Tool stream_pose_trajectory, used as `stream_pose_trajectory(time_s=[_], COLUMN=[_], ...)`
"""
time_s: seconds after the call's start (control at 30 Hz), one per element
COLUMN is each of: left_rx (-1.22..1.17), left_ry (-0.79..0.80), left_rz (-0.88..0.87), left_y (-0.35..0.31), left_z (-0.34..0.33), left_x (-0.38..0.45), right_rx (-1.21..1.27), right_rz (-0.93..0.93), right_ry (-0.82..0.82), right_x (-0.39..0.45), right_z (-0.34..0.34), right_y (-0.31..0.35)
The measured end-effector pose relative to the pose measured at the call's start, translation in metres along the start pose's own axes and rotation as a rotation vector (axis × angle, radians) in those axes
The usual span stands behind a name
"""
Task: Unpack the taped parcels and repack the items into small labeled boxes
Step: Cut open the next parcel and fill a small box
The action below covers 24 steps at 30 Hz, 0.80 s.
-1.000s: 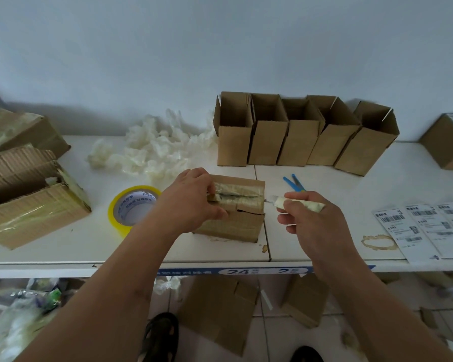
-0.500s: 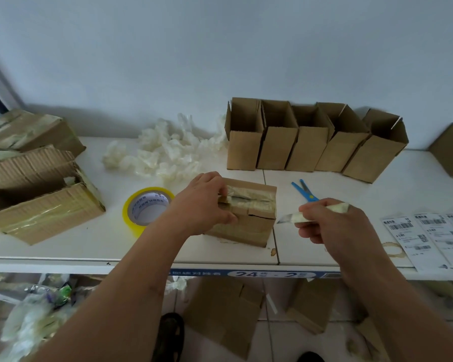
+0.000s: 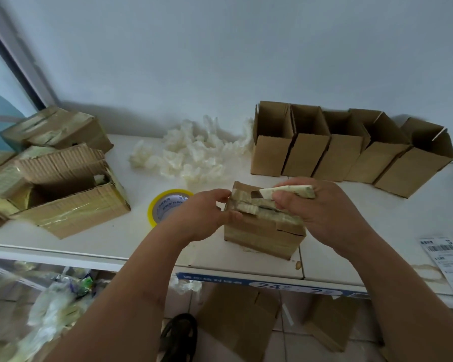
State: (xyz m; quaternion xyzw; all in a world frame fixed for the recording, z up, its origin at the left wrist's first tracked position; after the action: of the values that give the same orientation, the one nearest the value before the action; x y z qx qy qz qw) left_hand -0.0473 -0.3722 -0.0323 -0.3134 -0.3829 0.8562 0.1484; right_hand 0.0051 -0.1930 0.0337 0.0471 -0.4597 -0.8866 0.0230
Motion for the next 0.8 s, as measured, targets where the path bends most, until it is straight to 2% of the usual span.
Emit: stream_pose_trajectory(time_s=[0.37, 0.57, 0.8], left_rx=[0.002, 0.035, -0.044], left_ry=[0.038, 0.052, 0.066], left_rz=[0.020, 0.060, 0.107], left_y=[0.011, 0.011, 0.016], left_z=[-0.002, -0.003, -0.005], left_x=[0.008, 0.008, 0.009], right_rx=[-0.201, -0.242, -0.278], right_rz=[0.107, 0.125, 0.114], right_ry=[0.106, 0.124, 0.104], right_x=[0.032, 0.033, 0.024], right_z=[-0.034, -0.036, -0.026], right_y=[0.017, 0.014, 0.008])
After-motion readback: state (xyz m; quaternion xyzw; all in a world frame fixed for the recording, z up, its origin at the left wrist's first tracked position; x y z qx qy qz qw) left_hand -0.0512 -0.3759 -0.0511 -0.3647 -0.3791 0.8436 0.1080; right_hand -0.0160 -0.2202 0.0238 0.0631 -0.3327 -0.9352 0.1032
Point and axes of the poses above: each hand's wrist, its own x-axis towards the middle knuckle, its own z-axis out of the back of the hand, y = z × x, the point moved 10 cm from there along x, towards the middle knuckle, and after that the axes turned 11 degrees about y, right-handed, at the moved point
